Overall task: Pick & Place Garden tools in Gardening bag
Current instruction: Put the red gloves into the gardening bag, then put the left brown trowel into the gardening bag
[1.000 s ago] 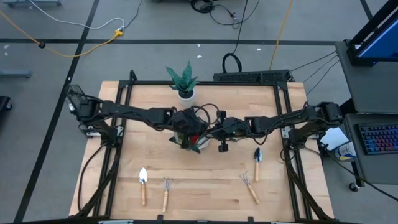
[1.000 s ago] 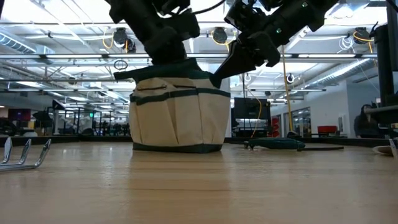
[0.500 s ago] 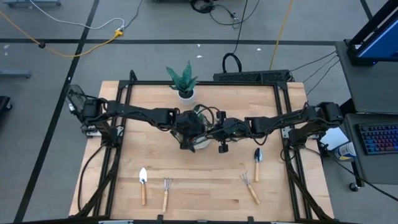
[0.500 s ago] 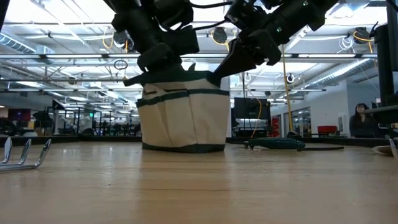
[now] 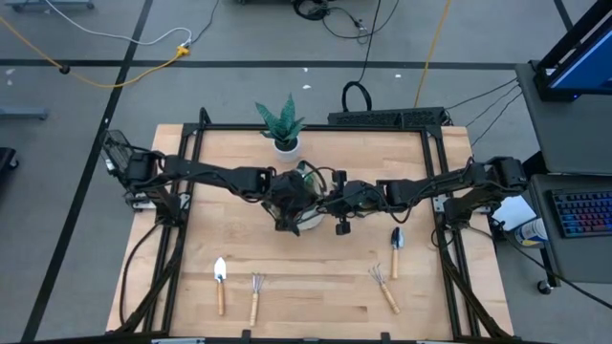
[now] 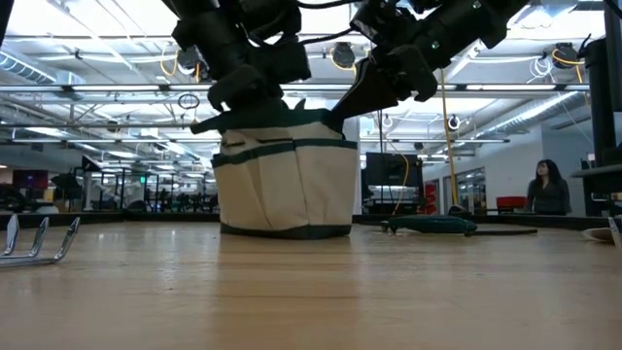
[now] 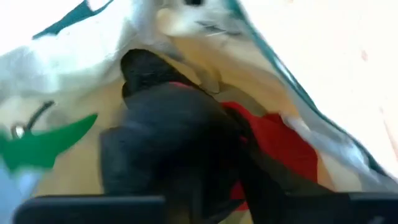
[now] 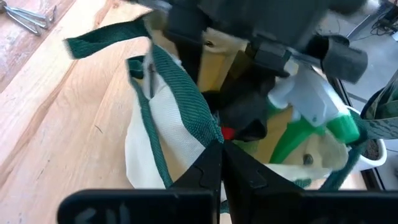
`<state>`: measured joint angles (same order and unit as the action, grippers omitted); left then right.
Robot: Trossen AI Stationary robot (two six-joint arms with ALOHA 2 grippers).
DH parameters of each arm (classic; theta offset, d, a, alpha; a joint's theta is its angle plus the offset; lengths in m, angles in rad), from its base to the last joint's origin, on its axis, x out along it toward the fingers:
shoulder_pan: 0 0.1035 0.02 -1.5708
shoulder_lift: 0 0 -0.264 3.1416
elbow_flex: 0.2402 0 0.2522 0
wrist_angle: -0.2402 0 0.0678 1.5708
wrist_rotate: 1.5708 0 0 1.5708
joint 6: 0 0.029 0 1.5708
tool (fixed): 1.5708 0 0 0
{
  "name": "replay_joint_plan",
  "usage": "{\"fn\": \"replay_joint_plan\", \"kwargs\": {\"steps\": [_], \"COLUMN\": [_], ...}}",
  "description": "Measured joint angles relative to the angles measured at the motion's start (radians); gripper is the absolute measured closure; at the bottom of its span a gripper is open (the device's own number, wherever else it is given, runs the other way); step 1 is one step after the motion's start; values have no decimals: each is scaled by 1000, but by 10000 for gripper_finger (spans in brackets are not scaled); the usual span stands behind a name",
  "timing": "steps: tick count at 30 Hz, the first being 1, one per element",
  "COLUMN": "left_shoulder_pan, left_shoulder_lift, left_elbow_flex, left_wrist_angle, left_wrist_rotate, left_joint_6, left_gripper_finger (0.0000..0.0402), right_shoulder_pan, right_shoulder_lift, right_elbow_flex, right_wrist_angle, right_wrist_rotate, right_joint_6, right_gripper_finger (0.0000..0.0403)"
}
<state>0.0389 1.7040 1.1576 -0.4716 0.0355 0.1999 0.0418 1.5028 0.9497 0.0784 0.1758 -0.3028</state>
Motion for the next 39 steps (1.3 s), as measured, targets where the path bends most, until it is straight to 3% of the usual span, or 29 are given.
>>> {"fn": "replay_joint_plan", "kwargs": {"steps": [10,20,29,39], "left_shoulder_pan": [-63,-117,-202,-357], "left_shoulder_lift": [-89,-257,-314,-310], "left_elbow_flex": [-1,1,2,0], "left_wrist_angle": [-6,-41,-165,-337], "left_wrist_rotate": [-73,-179,-186,-194], "left_joint_6": [43,29,-142,-570], "left_gripper_finger": [204,218,249,252], "right_shoulder_pan": [0,0,29,53], "right_shoulder_lift": [0,0,-23,-58], "right_elbow_flex": [0,0,0,0], "right_wrist_angle": [-1,-3,-4,8], "right_wrist_rotate": [5,6,10,11], "right_joint_6": [44,55,54,60], "right_gripper_finger": [390,323,268,236]}}
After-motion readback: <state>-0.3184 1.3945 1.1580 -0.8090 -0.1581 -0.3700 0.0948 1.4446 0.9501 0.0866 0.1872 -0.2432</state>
